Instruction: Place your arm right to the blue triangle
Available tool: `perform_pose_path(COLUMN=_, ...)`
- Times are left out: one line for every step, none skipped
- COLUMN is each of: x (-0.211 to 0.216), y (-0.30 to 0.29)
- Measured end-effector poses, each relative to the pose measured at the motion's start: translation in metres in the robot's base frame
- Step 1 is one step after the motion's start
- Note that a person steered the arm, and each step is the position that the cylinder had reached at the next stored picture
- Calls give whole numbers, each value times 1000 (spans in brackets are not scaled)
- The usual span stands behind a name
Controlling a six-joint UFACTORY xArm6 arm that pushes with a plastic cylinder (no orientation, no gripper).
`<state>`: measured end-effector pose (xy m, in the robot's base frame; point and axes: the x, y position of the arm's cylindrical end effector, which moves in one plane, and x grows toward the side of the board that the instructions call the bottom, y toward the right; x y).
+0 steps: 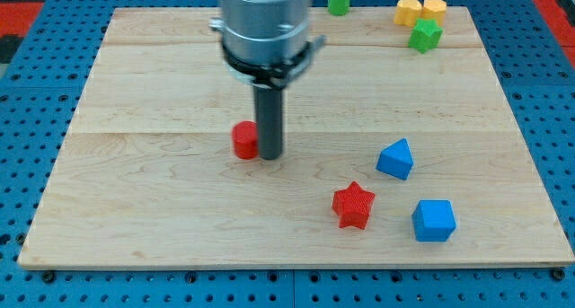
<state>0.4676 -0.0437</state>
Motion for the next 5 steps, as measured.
perform_pose_path(x=-27, y=-81)
perform_pose_path(x=-46, y=-142)
perform_pose_path(x=-66, y=-142)
perform_pose_path(x=-76, y=-58)
perform_pose_path(x=-84, y=60)
